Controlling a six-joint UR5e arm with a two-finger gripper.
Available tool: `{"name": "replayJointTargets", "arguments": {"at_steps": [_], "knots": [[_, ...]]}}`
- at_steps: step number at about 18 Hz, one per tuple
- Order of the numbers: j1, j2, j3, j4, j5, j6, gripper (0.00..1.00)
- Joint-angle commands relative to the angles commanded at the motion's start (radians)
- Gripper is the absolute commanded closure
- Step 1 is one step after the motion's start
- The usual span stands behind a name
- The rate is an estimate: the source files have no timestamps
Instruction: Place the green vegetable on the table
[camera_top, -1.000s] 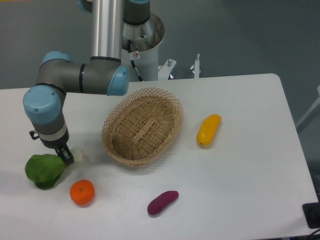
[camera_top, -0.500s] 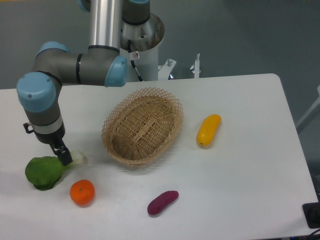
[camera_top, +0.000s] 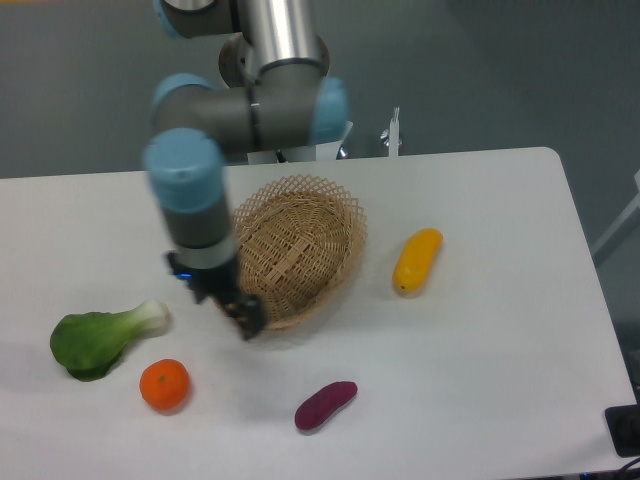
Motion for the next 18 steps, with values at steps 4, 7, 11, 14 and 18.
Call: {"name": "replayJointTargets", "arguments": {"at_steps": [4,7,11,14,18], "knots": [[0.135,-0.005,0.04,-0.002,-0.009,0.132,0.0],[0.236,-0.04,0.08,-0.015,-0.034,0.199,0.0],[0.336,-0.121,0.173,-0.061,-0.034,0.33,0.0],[0.399,-0.176,0.247,-0.09,-0.049,0.454,0.0],[0.447,-0.228,0.336,-0.138,-0.049,0.535,0.0]]}}
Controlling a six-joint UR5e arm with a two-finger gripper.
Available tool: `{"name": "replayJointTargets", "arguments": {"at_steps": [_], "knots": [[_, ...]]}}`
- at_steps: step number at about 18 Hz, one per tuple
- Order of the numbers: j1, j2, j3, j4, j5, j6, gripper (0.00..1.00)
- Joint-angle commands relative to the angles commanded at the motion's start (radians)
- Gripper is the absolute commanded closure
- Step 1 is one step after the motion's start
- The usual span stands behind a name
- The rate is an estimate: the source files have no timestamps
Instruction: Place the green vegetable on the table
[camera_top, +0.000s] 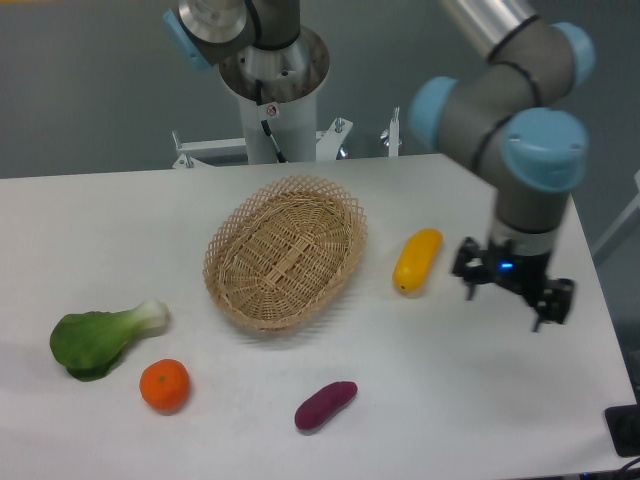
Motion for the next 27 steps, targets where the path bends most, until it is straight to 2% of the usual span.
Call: {"name": "replayJointTargets", "arguments": {"at_steps": [2,10,15,27], "knots": [[0.015,-0.012,0.017,-0.022,0.0,0.046,0.0],[0.08,-0.051,0.025,-0.023,0.003,0.227,0.0],[0.089,-0.068,0.051,-0.028,0.006,0.238,0.0],[0.089,-0.068,0.042,-0.028,0.009,0.238,0.0]]}}
